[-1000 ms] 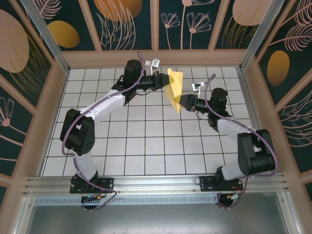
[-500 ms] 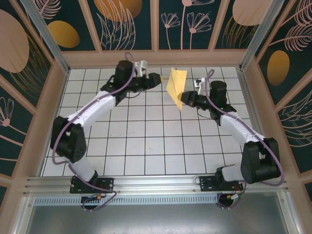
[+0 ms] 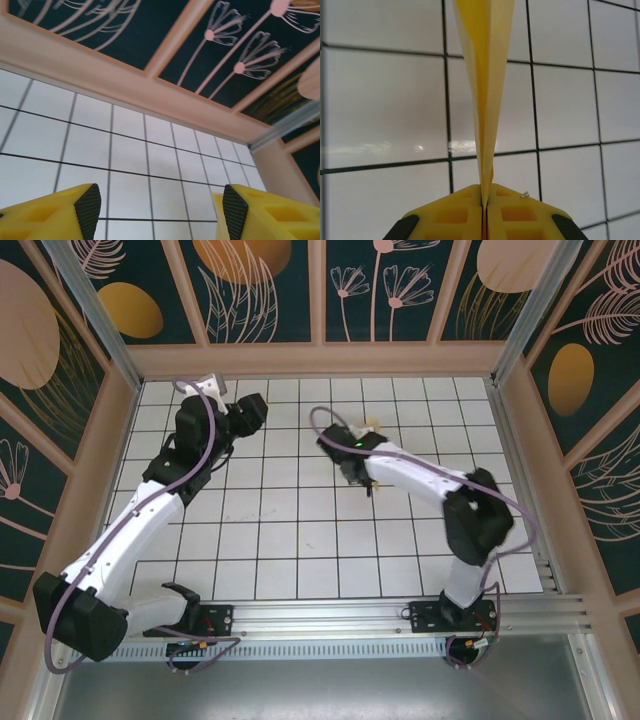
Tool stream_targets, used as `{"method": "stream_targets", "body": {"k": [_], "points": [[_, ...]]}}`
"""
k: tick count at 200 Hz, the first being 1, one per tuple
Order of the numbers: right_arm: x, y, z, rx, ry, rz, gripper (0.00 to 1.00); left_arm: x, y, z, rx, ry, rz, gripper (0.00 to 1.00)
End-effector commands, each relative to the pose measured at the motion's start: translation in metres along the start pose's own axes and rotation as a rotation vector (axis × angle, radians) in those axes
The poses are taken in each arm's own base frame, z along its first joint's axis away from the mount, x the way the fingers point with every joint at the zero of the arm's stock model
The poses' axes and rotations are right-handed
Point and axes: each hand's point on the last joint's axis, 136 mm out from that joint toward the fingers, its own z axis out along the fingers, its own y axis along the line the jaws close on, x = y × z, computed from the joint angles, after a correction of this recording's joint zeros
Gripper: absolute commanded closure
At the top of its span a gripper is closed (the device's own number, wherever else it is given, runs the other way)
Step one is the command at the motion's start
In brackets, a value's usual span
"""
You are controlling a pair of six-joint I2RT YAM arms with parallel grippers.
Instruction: Fold a paper plane with a square sheet of paper (fold left side to right side)
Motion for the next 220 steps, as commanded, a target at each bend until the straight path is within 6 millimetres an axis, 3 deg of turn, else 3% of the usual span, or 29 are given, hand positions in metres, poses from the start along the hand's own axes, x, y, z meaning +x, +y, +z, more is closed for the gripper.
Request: {"method": "stream_targets", "body": {"k": [1, 27, 70, 98, 125, 147, 173, 191, 220], "points": [[-0.003, -0.017, -0.009, 0.272, -0.047, -0.103, 0.89, -0.014, 0.012, -0.01, -0.071, -0.07, -0.008, 0.31], [0.008, 0.018, 0.01, 0.326, -0.021, -0.217, 0.89, -0.01, 0.012, -0.01, -0.067, -0.058, -0.011, 0.31], [0.025, 0.07, 0.024, 0.228, 0.02, -0.292, 0.87, 0.0, 0.012, -0.004, -0.051, -0.022, -0.019, 0.31], [0.038, 0.089, 0.03, 0.128, 0.074, -0.319, 0.72, 0.009, 0.012, 0.003, -0.045, 0.01, -0.022, 0.3], [0.04, 0.103, 0.012, -0.048, 0.089, -0.265, 0.58, 0.019, 0.01, 0.014, -0.043, 0.069, -0.011, 0.29], [0.032, 0.1, -0.014, -0.201, 0.056, -0.174, 0.43, 0.029, 0.007, 0.022, -0.021, 0.115, -0.011, 0.27], [0.025, 0.085, -0.04, -0.391, 0.015, -0.069, 0.34, 0.048, -0.004, 0.035, 0.059, 0.188, -0.049, 0.24], [0.017, 0.063, -0.05, -0.525, -0.011, 0.046, 0.3, 0.072, -0.015, 0.049, 0.135, 0.288, -0.093, 0.24], [-0.002, 0.016, -0.048, -0.721, -0.083, 0.267, 0.28, 0.118, -0.028, 0.071, 0.247, 0.449, -0.159, 0.26]]}}
